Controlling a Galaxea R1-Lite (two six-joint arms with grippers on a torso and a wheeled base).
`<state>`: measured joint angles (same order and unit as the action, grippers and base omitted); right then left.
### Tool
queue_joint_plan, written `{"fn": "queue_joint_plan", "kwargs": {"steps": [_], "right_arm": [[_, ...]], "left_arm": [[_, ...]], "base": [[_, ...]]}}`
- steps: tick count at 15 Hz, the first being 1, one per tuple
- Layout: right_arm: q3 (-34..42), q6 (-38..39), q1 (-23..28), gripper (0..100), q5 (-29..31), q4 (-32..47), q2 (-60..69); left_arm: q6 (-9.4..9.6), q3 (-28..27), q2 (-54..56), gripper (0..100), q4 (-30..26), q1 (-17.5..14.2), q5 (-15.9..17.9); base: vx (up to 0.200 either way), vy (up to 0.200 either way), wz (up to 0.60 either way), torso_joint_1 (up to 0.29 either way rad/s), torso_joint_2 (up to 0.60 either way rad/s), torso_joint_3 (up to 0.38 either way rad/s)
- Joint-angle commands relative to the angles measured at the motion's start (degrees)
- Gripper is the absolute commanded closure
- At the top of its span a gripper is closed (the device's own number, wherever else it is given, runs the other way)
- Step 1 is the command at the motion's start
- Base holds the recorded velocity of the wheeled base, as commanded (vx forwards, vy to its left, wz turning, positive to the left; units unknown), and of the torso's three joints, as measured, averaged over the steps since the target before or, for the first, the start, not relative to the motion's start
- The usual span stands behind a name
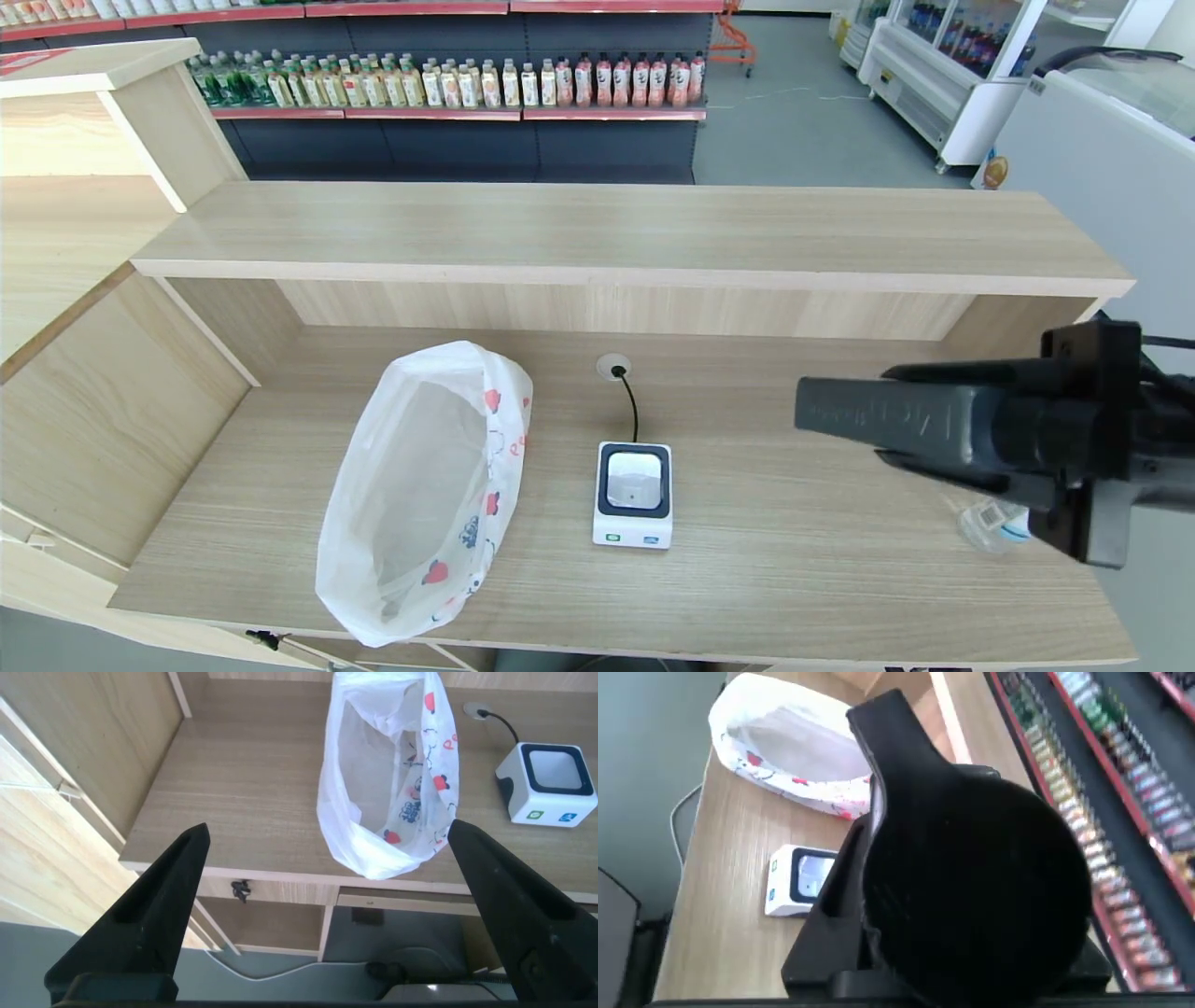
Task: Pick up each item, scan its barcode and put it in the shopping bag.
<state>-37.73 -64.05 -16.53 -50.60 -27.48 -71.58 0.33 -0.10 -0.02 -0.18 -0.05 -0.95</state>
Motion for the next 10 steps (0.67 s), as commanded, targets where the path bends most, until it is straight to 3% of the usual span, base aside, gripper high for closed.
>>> {"fn": "queue_joint_plan", "kwargs": {"steps": [1, 2, 3, 5, 7, 10], "right_arm": [[-3.58, 41.64, 3.79, 100, 14.04, 6.03, 8.92], [-2.96, 58.95, 4.23, 100, 18.26, 8.23, 9.8], [-2.08, 68.71, 5.98, 100, 21.69, 12.1, 8.21], [-0.33, 80.92, 9.24, 100, 23.97, 17.02, 4.26], [1.43, 86.9, 9.15, 100, 23.88, 17.19, 3.64], [3.8, 87.16, 8.53, 100, 22.04, 17.19, 4.08]], "left_arm": [[0.02, 0.01, 0.02, 0, 0.01, -0.04, -0.02], [0.02, 0.01, 0.02, 0, 0.01, -0.04, -0.02], [0.02, 0.01, 0.02, 0, 0.01, -0.04, -0.02], [0.02, 0.01, 0.02, 0, 0.01, -0.04, -0.02], [0.02, 0.01, 0.02, 0, 0.01, -0.04, -0.02], [0.11, 0.01, 0.02, 0, 0.01, -0.04, -0.02]], "base": [[0.0, 0.0, 0.0, 0.0, 0.0, 0.0], [0.0, 0.0, 0.0, 0.0, 0.0, 0.0], [0.0, 0.0, 0.0, 0.0, 0.0, 0.0], [0.0, 0.0, 0.0, 0.0, 0.0, 0.0], [0.0, 0.0, 0.0, 0.0, 0.0, 0.0], [0.0, 0.0, 0.0, 0.0, 0.0, 0.0]]}}
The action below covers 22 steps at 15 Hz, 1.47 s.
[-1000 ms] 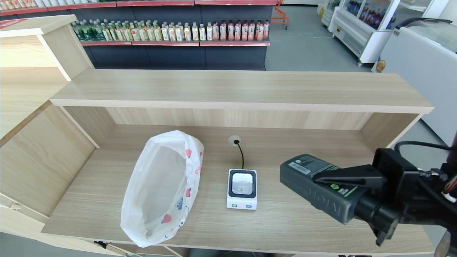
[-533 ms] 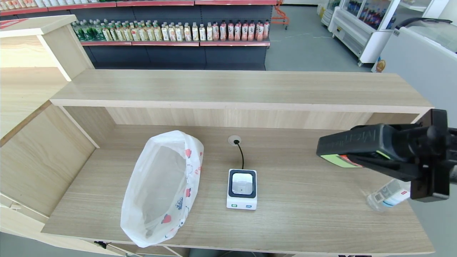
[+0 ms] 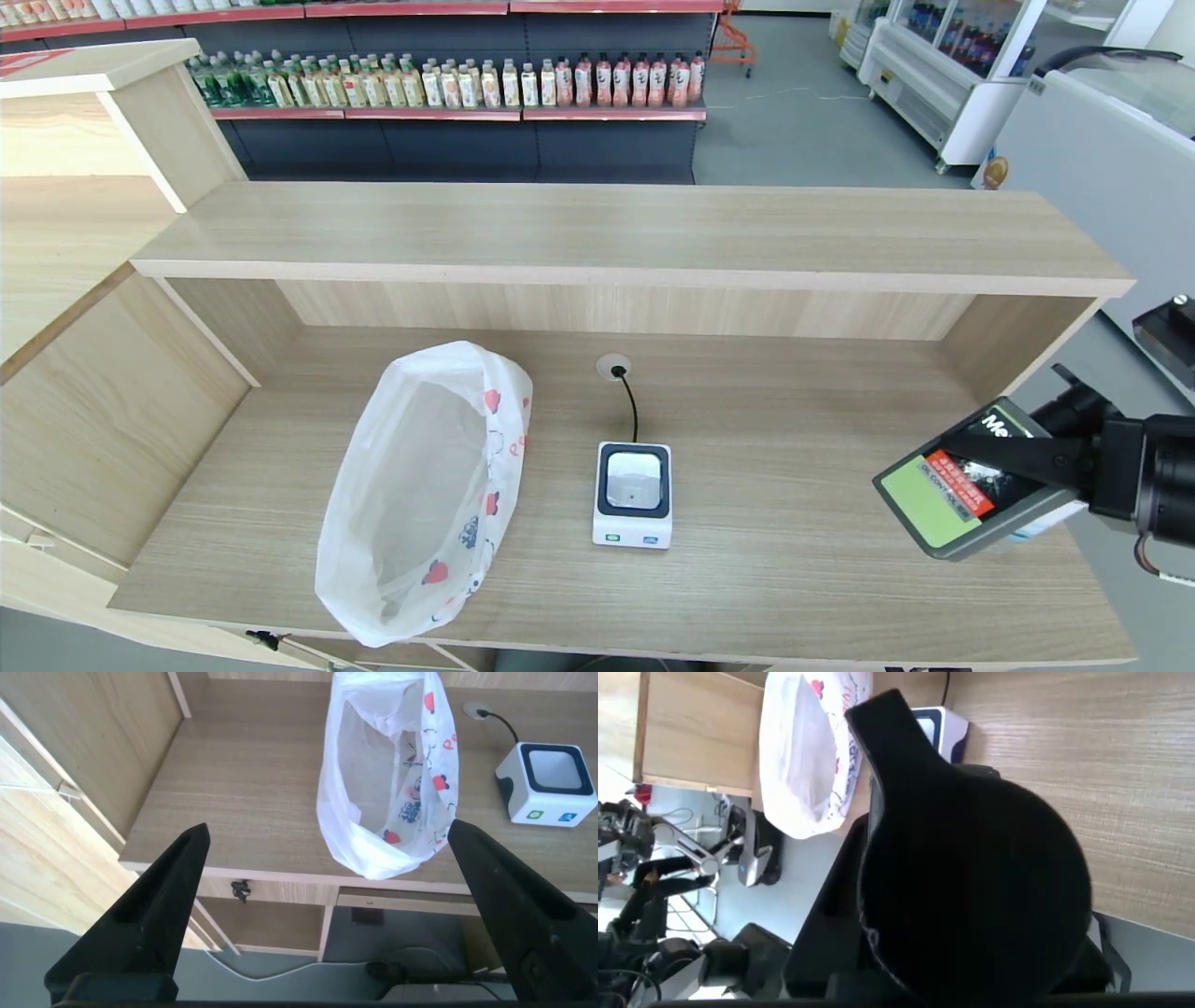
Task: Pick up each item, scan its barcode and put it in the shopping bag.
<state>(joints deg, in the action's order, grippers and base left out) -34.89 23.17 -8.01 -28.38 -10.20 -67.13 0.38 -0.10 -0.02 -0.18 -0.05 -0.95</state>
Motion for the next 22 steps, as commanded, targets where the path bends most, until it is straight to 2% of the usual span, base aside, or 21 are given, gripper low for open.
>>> {"fn": "queue_joint_plan", "kwargs": {"steps": [1, 6, 13, 14, 16, 20, 22], "right_arm": [[1.23, -0.06, 0.01, 100, -0.27, -0.08, -0.45], [2.02, -0.23, 0.01, 100, 0.25, -0.17, -0.54], [1.84, -0.76, 0.01, 100, 0.61, -0.17, -2.74], [2.02, -1.73, 0.01, 100, 1.22, -0.17, -3.62], [1.67, -8.94, 0.01, 100, 6.06, -1.05, -10.39], [-1.32, -12.54, -2.8, 100, 6.49, -14.67, -25.5], [-4.66, -12.54, -5.88, 100, 6.49, -16.08, -30.25]], "left_arm": [[0.06, 0.01, 0.02, 0, 0.01, -0.04, -0.02], [0.24, 0.01, 0.02, 0, 0.01, -0.04, -0.02], [0.15, 0.01, 0.02, 0, 0.01, -0.04, -0.02], [0.06, 0.01, 0.02, 0, 0.01, -0.04, -0.02], [0.15, 0.01, 0.02, 0, 0.01, -0.04, -0.02], [0.15, 0.01, 0.02, 0, 0.01, -0.04, -0.02], [0.15, 0.01, 0.02, 0, 0.01, -0.04, -0.02]], "base": [[0.0, 0.0, 0.0, 0.0, 0.0, 0.0], [0.0, 0.0, 0.0, 0.0, 0.0, 0.0], [0.0, 0.171, 0.0, 0.003, 0.0, 0.001], [0.0, 0.0, 0.0, 0.0, 0.0, 0.0], [0.0, 0.0, 0.0, 0.0, 0.0, 0.0], [0.0, 0.0, 0.0, 0.0, 0.0, 0.0], [0.0, 0.0, 0.0, 0.0, 0.0, 0.0]]}}
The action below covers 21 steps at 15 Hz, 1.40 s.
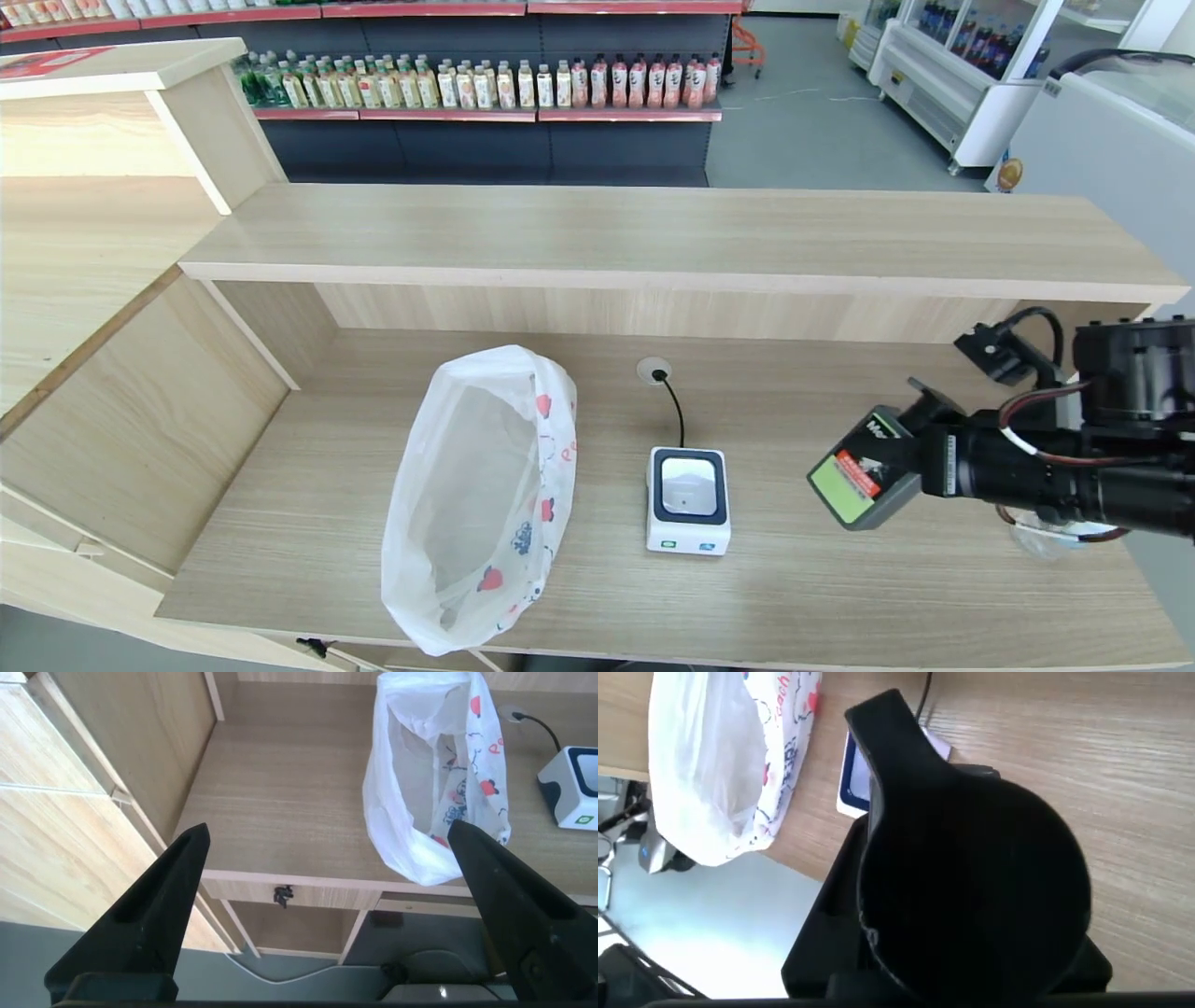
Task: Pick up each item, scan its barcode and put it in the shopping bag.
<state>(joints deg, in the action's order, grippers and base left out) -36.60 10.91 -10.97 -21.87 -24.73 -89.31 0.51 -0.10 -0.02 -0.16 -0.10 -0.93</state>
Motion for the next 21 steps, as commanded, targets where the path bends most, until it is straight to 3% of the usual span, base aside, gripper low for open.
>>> {"fn": "queue_joint_plan", "kwargs": {"steps": [1, 6, 14, 21], "right_arm": [[-4.01, -0.28, -4.15, 100, -0.1, -1.63, -9.57], [-5.24, -0.01, -8.63, 100, -0.19, -2.51, -13.52], [-6.65, -0.01, -11.09, 100, -0.1, -13.23, -23.19], [-16.67, 1.39, -13.73, 100, -0.01, -14.73, -30.66]], "left_arm": [[0.02, 0.01, 0.02, 0, -0.02, 0.01, -0.04], [0.02, 0.01, 0.02, 0, -0.02, 0.01, -0.04], [0.02, 0.01, 0.02, 0, -0.02, 0.01, -0.04], [0.02, 0.01, 0.02, 0, -0.02, 0.01, -0.04]], "base": [[0.0, 0.0, 0.0, 0.0, 0.0, 0.0], [0.0, 0.0, 0.0, 0.0, 0.0, 0.0], [0.0, 0.0, 0.0, 0.0, 0.0, 0.0], [0.0, 0.0, 0.0, 0.0, 0.0, 0.0]]}}
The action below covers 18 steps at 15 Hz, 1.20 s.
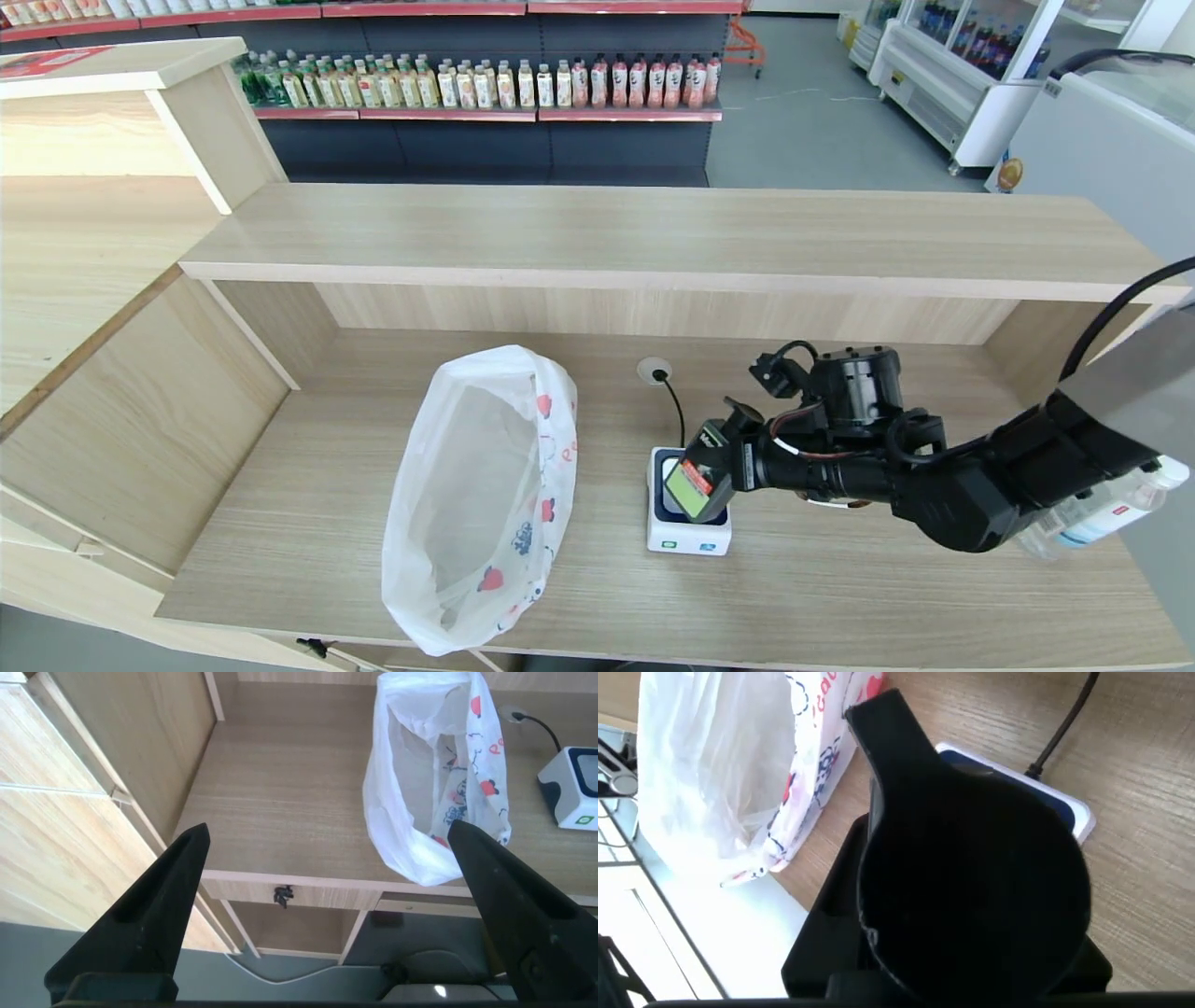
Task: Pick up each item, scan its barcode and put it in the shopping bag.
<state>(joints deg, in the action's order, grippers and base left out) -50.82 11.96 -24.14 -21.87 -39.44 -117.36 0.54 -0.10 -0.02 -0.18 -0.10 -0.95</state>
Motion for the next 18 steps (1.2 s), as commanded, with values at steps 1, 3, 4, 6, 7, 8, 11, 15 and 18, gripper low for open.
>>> {"fn": "queue_joint_plan", "kwargs": {"steps": [1, 3, 4, 6, 7, 8, 11, 15, 18], "right_arm": [[-4.11, 0.35, -0.74, 100, -0.01, -0.03, -3.84], [-6.66, 0.26, -1.26, 100, 0.07, 0.06, -5.78], [-7.19, 0.26, -1.44, 100, 1.04, 0.15, -6.39], [-7.45, 0.26, -2.05, 100, 3.15, 0.06, -7.18], [-7.36, 0.26, -2.14, 100, 3.15, 0.06, -7.27], [-7.27, 0.26, -2.14, 100, 3.24, 0.06, -7.27], [-7.45, 0.87, -1.88, 100, 3.06, 0.33, -4.02], [-2.61, 5.97, 0.14, 100, 3.06, 6.3, 14.79], [-2.18, 3.16, 1.9, 100, 3.06, 16.94, 25.86]], "left_arm": [[-0.01, 0.01, 0.02, 0, 0.01, 0.01, -0.02], [-0.01, 0.01, 0.02, 0, 0.01, 0.01, -0.02], [-0.01, 0.01, 0.02, 0, 0.01, 0.01, -0.02], [-0.01, 0.01, 0.02, 0, 0.01, 0.01, -0.02], [-0.01, 0.01, 0.02, 0, 0.01, 0.01, -0.02], [-0.01, 0.01, 0.02, 0, 0.01, 0.01, -0.02], [-0.01, 0.01, 0.02, 0, 0.01, 0.01, -0.02], [-0.1, 0.01, 0.02, 0, 0.01, 0.01, -0.02], [-0.18, 0.01, 0.02, 0, 0.01, 0.01, -0.02]], "base": [[0.0, 0.0, 0.0, 0.0, 0.0, 0.0], [0.0, 0.0, 0.0, 0.0, 0.0, 0.0], [0.0, 0.0, 0.0, 0.0, 0.0, 0.0], [0.0, 0.0, 0.0, 0.0, 0.0, 0.0], [0.0, 0.0, 0.0, 0.0, 0.0, 0.0], [0.0, 0.0, 0.0, 0.0, 0.0, 0.0], [0.0, 0.0, 0.0, 0.0, 0.0, 0.0], [0.0, 0.0, 0.0, 0.0, 0.0, 0.0], [-0.067, 0.0, 0.0, 0.001, 0.0, 0.001]]}}
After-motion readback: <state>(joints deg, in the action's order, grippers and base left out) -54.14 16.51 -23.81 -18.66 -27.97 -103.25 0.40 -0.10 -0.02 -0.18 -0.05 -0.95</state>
